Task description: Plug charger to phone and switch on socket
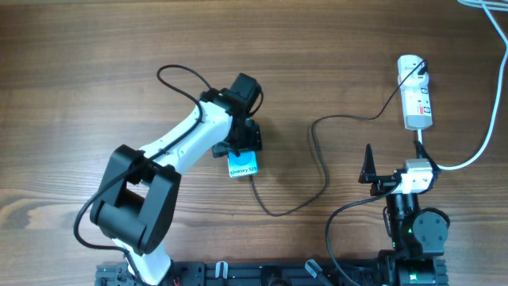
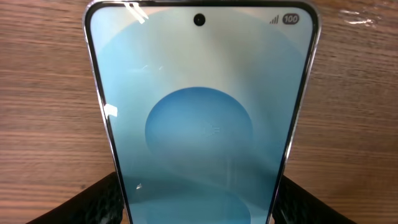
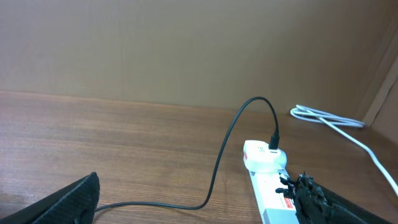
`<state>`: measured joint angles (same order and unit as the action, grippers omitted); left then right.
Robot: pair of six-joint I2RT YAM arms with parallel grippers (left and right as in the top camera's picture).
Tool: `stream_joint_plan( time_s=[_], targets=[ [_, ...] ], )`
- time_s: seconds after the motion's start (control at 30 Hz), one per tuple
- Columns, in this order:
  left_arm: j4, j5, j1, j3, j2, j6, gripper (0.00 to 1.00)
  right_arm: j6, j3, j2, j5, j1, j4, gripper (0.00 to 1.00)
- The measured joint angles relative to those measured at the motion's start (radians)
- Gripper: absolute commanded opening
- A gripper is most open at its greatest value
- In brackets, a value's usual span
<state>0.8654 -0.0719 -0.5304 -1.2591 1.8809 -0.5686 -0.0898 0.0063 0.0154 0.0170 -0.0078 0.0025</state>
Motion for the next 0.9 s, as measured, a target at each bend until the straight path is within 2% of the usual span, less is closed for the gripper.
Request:
stream_joint_plan(
  time_s=[0.3, 0.73, 0.8, 0.9],
  targets=[
    [-0.051, 0.090, -0.086, 0.066, 0.000, -0.066, 0.75, 0.000, 0.000, 0.000, 0.000, 0.000, 0.000, 1.00],
    [-0.085, 0.116, -0.085, 0.071, 0.013, -0.082, 0.84, 0.000, 0.000, 0.000, 0.000, 0.000, 0.000, 1.00],
    [-0.084, 0.116, -0.085, 0.071, 0.013, -0.082, 0.91, 0.000, 0.000, 0.000, 0.000, 0.000, 0.000, 1.00],
    [-0.084, 0.116, -0.085, 0.071, 0.014, -0.089, 0.96, 0.000, 0.000, 0.000, 0.000, 0.000, 0.000, 1.00]
  ],
)
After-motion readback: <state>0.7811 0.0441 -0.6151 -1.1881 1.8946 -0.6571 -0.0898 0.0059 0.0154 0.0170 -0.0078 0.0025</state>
